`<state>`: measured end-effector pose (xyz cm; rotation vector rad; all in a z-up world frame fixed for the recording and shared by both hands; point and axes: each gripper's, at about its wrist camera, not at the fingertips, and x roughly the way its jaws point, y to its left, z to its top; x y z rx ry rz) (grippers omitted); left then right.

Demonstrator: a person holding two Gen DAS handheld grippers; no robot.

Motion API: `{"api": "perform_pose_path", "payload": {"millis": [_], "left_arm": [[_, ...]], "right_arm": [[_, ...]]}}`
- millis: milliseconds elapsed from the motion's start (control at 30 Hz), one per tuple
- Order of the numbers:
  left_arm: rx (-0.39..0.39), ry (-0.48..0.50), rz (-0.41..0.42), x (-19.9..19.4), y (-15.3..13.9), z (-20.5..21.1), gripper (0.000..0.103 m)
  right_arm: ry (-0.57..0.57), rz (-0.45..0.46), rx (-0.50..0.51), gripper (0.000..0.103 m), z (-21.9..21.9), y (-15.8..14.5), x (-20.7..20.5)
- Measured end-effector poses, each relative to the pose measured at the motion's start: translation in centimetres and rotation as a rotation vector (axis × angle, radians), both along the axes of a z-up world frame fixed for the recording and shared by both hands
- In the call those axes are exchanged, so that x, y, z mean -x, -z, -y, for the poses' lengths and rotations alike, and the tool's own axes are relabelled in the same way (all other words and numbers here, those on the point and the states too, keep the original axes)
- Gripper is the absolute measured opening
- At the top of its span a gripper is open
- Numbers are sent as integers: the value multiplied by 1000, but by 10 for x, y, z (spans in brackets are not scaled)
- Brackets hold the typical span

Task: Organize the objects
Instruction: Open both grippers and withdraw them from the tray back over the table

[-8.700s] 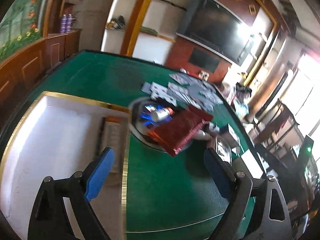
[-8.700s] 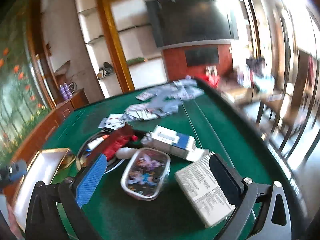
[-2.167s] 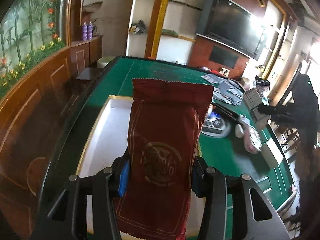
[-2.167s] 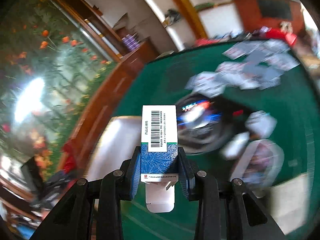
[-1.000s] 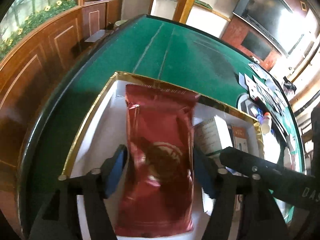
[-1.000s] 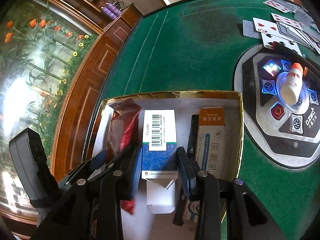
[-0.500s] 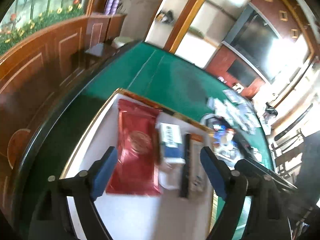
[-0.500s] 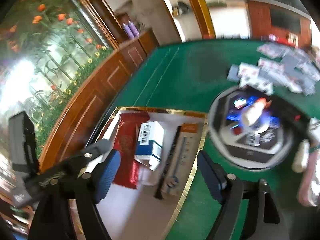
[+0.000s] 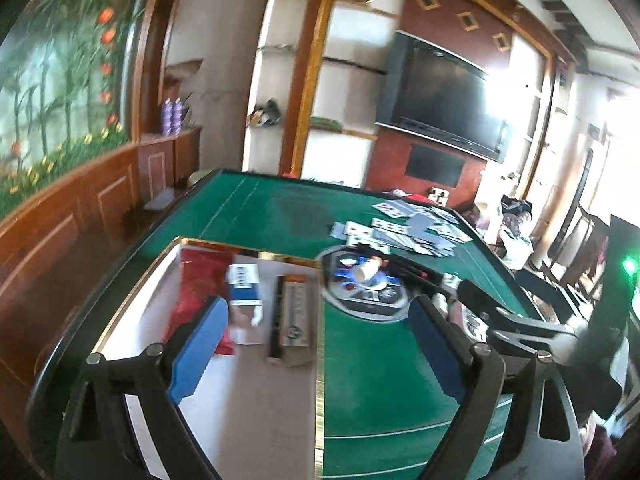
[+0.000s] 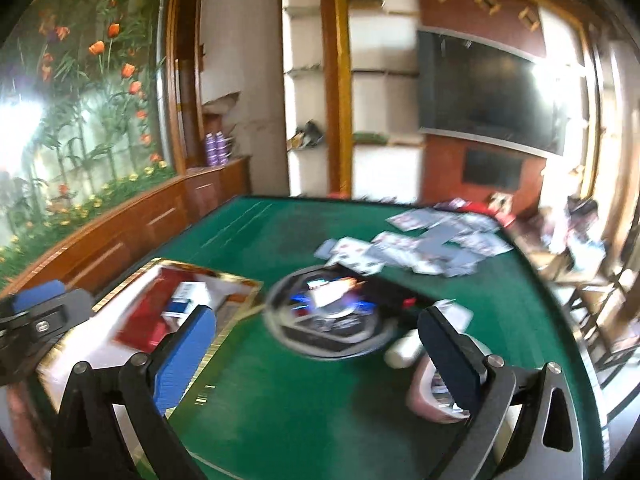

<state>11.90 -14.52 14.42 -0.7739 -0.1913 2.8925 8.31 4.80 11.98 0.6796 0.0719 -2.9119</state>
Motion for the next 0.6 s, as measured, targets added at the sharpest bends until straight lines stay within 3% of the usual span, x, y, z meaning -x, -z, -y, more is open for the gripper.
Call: {"api": "perform_pose_path", "payload": {"millis": [200,333,600], "left_arm": [[72,90,27,-2,11,-53,93],[52,154,86,4,20,-73,93],[18,217,178,27,42,-100,93]], "right_arm": [[47,-15,-19,103,-36,9,-10],[97,-27,13,103,-75,6,-8],[278,-25,172,103,-192,13,17]]}}
